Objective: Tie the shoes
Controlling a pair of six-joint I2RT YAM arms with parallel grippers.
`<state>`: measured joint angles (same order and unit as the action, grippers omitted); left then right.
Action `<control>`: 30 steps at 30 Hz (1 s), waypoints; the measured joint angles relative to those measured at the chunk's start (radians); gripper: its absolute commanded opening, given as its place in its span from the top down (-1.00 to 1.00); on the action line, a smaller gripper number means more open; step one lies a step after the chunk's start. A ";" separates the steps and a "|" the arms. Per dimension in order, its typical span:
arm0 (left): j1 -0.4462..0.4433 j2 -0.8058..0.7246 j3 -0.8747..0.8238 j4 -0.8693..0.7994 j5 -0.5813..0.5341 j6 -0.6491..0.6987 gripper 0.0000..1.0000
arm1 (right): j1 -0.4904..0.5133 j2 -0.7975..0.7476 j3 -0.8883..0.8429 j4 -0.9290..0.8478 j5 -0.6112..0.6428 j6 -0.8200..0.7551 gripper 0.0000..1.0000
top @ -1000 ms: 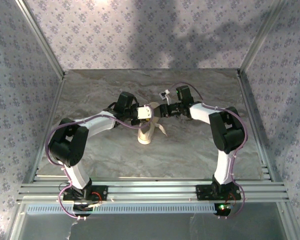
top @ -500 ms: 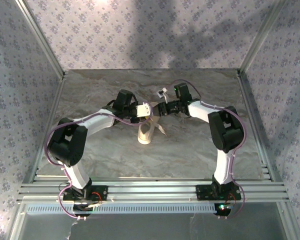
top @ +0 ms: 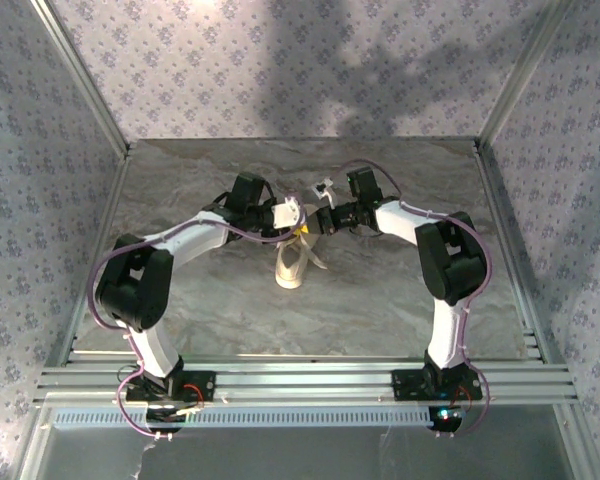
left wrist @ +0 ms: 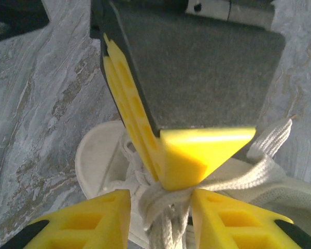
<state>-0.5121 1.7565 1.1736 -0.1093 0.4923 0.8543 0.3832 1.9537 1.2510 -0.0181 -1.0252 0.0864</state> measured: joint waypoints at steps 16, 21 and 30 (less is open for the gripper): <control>0.015 0.039 0.026 -0.040 0.046 0.008 0.18 | -0.004 0.000 0.008 -0.032 0.000 -0.017 1.00; 0.017 0.039 0.026 -0.041 0.047 0.020 0.16 | -0.004 0.000 0.013 -0.040 0.000 -0.024 1.00; 0.017 0.039 0.026 -0.049 0.046 0.044 0.17 | -0.004 0.000 0.014 -0.049 0.000 -0.027 1.00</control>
<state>-0.4953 1.7954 1.1999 -0.1581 0.5381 0.8982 0.3794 1.9537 1.2652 -0.0673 -1.0248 0.0589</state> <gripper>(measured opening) 0.419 0.044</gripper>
